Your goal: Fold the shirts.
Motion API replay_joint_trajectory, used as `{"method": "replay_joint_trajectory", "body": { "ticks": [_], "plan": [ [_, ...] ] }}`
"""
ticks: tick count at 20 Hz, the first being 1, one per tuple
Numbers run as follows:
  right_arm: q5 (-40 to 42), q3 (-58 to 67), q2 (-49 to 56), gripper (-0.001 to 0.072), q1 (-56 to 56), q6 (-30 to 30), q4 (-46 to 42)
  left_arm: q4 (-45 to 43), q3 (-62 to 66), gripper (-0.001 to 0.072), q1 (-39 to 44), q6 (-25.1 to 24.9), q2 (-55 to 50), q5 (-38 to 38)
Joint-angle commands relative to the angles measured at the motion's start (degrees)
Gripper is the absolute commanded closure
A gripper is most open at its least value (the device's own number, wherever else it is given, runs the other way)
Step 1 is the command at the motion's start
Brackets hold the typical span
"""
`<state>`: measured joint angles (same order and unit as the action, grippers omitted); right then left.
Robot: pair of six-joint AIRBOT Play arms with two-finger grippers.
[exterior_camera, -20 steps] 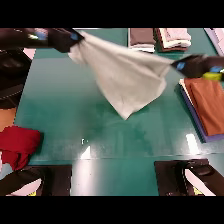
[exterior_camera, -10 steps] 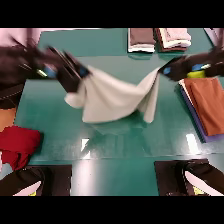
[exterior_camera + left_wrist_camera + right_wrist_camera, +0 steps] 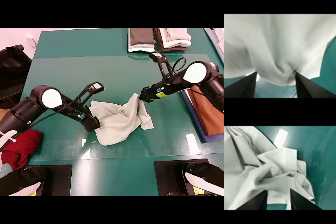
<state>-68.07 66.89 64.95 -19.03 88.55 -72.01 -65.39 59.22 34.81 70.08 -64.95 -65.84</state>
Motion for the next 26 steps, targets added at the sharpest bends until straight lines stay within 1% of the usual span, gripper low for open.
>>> {"method": "replay_joint_trajectory", "body": {
  "ticks": [1, 3, 4, 5, 6, 8, 10, 13, 15, 19, 20, 21, 22, 25, 26],
  "plan": [
    [1.03, -0.68, -1.57, 0.038, 0.0, 0.09, 0.24, -2.01, 1.09, 0.016, -2.8, 0.92, -0.22, 0.7],
    [0.15, -0.68, -4.81, 0.0375, 1.53, 0.09, 0.33, -2.1, 5.22, 0.016, -9.42, 1.9, -0.22, 1.11],
    [-0.35, -0.68, -6.69, 0.0355, 2.75, 0.09, 0.42, -2.08, 6.73, 0.016, -13.14, 1.92, -0.22, 1.77],
    [-0.76, -0.68, -8.39, 0.0319, 4.11, 0.09, 0.42, -1.88, 7.5, 0.016, -16.92, 1.9, -0.24, 2.93],
    [-1.09, -0.68, -10.05, 0.0318, 5.62, 0.09, 0.44, -1.64, 7.54, 0.016, -19.93, 1.86, -0.48, 3.69],
    [-1.33, -0.68, -12.31, 0.0317, 8.41, 0.09, 0.5, -1.51, 7.39, 0.016, -23.74, 0.76, -2.93, 2.51],
    [-2.86, -0.68, -13.51, 0.0317, 10.27, 0.11, 0.48, 0.63, 6.88, 0.016, -23.89, -1.81, -6.82, 0.66],
    [-5.22, -0.68, -13.46, 0.0318, 11.26, 0.13, 0.48, 11.69, 6.08, 0.016, -23.61, -8.41, -14.23, -2.45],
    [-5.64, -0.7, -13.2, 0.0317, 11.26, 0.15, 0.46, 11.72, 6.08, 0.016, -21.77, -9.09, -18.18, -3.78],
    [-6.86, -0.72, -13.2, 0.0317, 11.67, 0.13, -0.09, 11.45, 6.1, 0.0163, -17.59, -9.09, -22.05, -2.32],
    [-7.87, -1.2, -13.25, 0.0317, 12.52, 0.15, 0.09, 11.41, 6.25, 0.029, -17.59, -9.05, -22.01, -1.97],
    [-9.01, -2.21, -13.25, 0.0318, 13.55, 0.15, 0.07, 11.13, 6.75, 0.0613, -18.03, -9.07, -21.94, -2.05],
    [-9.9, -4.26, -13.31, 0.0317, 15.02, 0.13, 0.31, 10.97, 7.76, 0.0677, -18.84, -8.72, -21.9, -2.32],
    [-10.8, -14.29, -13.62, 0.0315, 20.02, 0.07, 0.5, 10.97, 12.63, 0.0676, -22.03, -6.43, -21.88, -3.85],
    [-10.21, -17.81, -13.29, 0.0247, 21.46, -0.09, 0.63, 10.97, 14.51, 0.0676, -22.97, -5.55, -21.88, -4.11]
  ]
}}
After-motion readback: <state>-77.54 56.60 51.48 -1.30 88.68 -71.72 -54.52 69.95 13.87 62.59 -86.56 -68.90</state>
